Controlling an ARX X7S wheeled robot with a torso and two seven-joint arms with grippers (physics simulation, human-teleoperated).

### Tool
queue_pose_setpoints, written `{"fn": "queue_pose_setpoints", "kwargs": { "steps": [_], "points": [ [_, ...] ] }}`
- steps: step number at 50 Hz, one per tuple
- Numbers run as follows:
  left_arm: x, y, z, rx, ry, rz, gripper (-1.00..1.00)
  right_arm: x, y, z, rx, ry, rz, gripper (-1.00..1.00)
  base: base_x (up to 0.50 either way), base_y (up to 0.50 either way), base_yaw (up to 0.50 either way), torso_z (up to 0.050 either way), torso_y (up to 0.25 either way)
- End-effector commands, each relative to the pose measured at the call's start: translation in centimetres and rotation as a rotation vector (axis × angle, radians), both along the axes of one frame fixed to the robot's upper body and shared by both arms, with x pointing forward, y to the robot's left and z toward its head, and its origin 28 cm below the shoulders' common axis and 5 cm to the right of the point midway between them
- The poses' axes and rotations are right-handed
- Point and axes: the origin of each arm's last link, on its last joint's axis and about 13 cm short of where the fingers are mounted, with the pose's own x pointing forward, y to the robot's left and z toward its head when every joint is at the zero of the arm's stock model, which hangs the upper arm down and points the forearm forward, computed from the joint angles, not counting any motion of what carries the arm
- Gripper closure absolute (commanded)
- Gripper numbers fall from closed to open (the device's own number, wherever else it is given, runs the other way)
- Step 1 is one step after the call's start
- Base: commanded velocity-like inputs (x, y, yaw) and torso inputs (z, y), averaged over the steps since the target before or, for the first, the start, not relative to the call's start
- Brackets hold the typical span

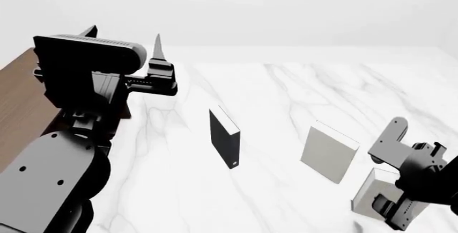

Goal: Pick up the book on the right and place it under the cabinet shelf.

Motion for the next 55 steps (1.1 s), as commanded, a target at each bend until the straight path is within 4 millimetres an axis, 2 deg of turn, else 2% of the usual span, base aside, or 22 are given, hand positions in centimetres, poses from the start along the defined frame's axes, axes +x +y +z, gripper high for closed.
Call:
{"fn": "queue_pose_setpoints", "kwargs": {
  "steps": [1, 34, 35, 55],
  "points": [
    [0.0, -0.1, -0.1, -0.001, 0.002, -0.005, -1.0, -0.1, -0.2, -0.9, -0.001, 0.008, -0.01, -1.0, 0.0, 0.0, 0.0, 0.0, 0.0],
    [0.1, -0.2, -0.2, -0.003, 0.006, -0.01, -1.0, 0.2, -0.3, -2.0, 0.0, 0.023, -0.013, -1.0, 0.0, 0.0, 0.0, 0.0, 0.0],
    [0.1, -0.1, -0.2, -0.004, 0.006, -0.01, -1.0, 0.1, -0.3, -2.0, 0.001, 0.024, -0.01, 1.0, 0.0, 0.0, 0.0, 0.0, 0.0],
    [0.0, -0.1, -0.2, -0.008, 0.005, -0.009, -1.0, -0.1, 0.1, -1.4, 0.01, 0.025, 0.015, 1.0, 0.0, 0.0, 0.0, 0.0, 0.0]
  ]
}}
